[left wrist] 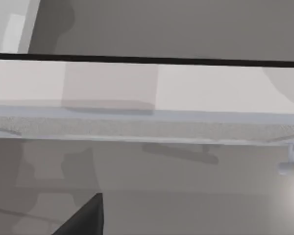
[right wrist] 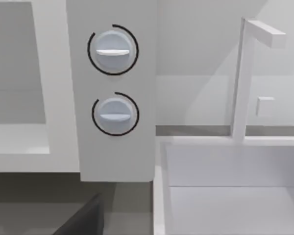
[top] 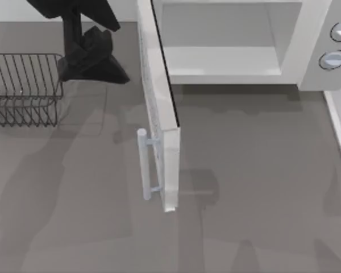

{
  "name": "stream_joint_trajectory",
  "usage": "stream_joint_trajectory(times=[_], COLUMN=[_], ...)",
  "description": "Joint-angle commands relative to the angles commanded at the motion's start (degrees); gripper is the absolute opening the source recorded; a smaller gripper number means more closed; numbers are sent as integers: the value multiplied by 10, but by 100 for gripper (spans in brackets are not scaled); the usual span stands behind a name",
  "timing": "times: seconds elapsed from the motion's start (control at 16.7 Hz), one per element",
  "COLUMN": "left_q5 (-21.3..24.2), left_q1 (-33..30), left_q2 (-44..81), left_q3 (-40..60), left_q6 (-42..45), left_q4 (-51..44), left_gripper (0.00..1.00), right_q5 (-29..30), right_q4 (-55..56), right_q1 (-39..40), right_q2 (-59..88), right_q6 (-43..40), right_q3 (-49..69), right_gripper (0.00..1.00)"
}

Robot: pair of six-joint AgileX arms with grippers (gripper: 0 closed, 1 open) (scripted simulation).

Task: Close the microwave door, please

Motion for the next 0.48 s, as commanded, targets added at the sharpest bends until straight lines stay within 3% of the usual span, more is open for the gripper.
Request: stream_joint_trajectory(times=[0.24, 0.48], left_q5=[-1, -8], left_q1=[-1, -24], left_q2=[-2, -5], left_q3=[-11, -84], left_q6=[-3, -26], left_q4=[11, 90], left_gripper=[100, 100], right_q5=[0, 0], right_q4=[0, 0], right_q1=[0, 0], right_q2=[0, 0], right_q6=[0, 0], right_q3=[0, 0], right_gripper=[100, 100])
